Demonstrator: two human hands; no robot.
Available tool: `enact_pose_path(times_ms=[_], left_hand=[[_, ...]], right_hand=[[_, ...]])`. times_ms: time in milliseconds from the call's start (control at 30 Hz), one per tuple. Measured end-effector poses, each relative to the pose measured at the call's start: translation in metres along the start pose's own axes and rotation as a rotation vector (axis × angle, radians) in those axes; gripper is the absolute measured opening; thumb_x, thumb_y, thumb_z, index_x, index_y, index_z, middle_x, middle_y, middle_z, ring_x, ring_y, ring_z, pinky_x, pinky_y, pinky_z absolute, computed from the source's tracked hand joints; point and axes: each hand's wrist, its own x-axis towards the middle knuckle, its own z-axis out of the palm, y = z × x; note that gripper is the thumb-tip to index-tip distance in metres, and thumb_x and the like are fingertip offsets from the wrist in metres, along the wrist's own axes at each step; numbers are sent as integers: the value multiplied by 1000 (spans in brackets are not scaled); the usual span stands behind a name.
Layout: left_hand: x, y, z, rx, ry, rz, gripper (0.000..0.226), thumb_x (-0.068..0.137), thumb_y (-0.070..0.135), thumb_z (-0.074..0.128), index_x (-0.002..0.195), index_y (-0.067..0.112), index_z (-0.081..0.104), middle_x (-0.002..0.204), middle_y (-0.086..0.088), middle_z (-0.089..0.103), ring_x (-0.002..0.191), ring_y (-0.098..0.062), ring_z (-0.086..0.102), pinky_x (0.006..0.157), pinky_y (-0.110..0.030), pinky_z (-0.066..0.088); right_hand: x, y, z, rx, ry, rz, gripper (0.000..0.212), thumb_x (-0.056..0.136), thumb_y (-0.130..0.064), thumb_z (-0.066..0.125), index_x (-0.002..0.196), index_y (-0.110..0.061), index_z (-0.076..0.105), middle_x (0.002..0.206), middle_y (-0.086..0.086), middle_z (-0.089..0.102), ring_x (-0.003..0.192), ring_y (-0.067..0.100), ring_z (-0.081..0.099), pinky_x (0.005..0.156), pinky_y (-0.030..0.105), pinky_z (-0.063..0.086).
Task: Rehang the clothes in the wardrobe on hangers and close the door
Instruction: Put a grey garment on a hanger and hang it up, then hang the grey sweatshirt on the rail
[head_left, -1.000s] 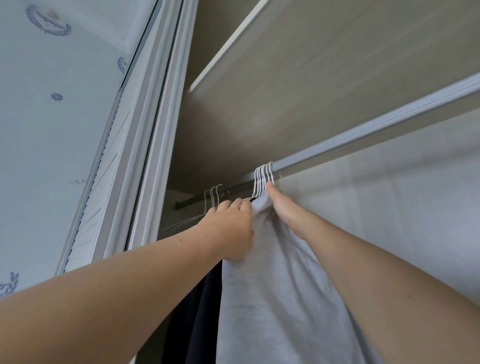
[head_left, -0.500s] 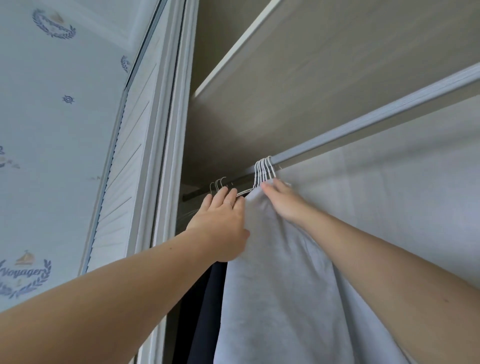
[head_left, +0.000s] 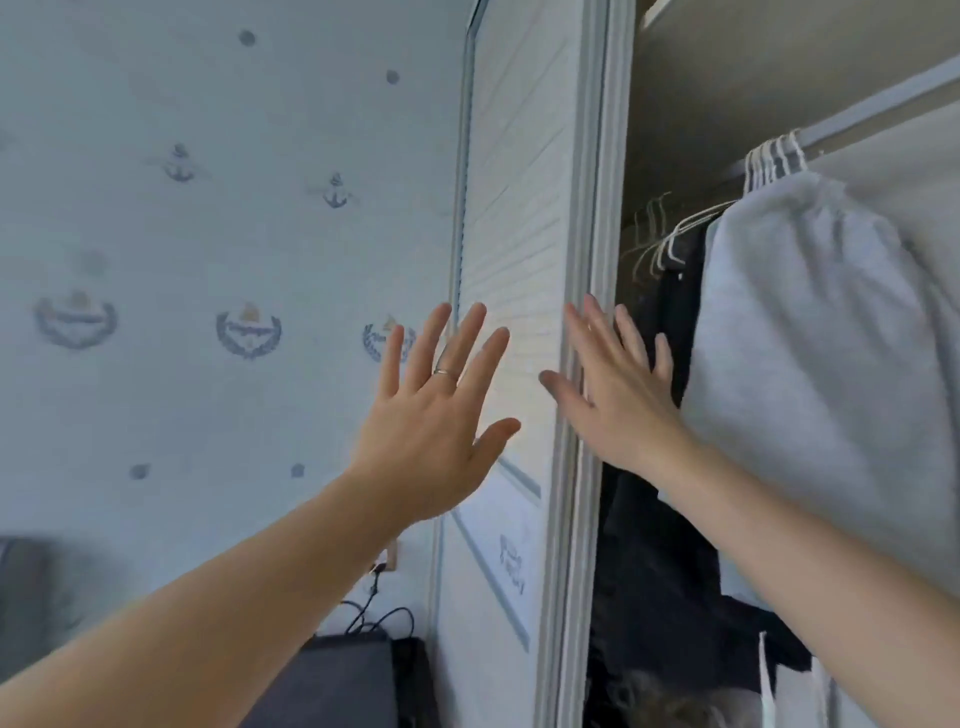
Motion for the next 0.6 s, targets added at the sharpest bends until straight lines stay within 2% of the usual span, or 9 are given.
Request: enact_pose_path(times_ms=[167, 267, 400, 500, 600], left_hand=[[-165, -67, -46, 129, -183, -165, 77, 97, 68, 13, 160, 26, -5, 166, 3, -17, 151, -25, -22, 122, -57, -6], [-265, -91, -87, 186, -256, -306, 78, 97, 68, 18, 160, 26, 1, 168, 2, -8, 153, -27, -14, 121, -60, 1], [-385, -107, -145, 253, -333, -541, 78, 97, 69, 19, 160, 25, 5, 168, 1, -3, 154, -27, -12, 121, -59, 0], [-472, -112, -190, 341, -393, -702, 80, 95, 72, 11, 160, 27, 1, 168, 1, -4, 153, -27, -12, 121, -57, -3], [-552, -114, -234, 423, -455, -857, 81, 95, 71, 11, 160, 24, 7, 168, 0, 1, 154, -28, -8, 121, -55, -4]], right_hand=[[-89, -124, 45, 196, -169, -93, 78, 87, -76, 9, 152, -40, -13, 162, -15, -21, 148, 16, -23, 117, 56, -10], [-141, -204, 58, 319, -261, -175, 79, 87, -76, 9, 153, -39, -12, 163, -14, -19, 149, 18, -23, 117, 59, -8], [-209, -314, 66, 455, -375, -326, 79, 87, -78, 4, 153, -39, -14, 163, -12, -19, 149, 20, -22, 117, 60, -7], [-255, -393, 67, 551, -447, -426, 77, 89, -76, 8, 153, -39, -12, 164, -11, -17, 150, 21, -19, 116, 60, -7], [-301, -469, 67, 620, -519, -548, 76, 90, -73, 11, 154, -38, -12, 164, -11, -17, 150, 22, -18, 117, 59, -7]])
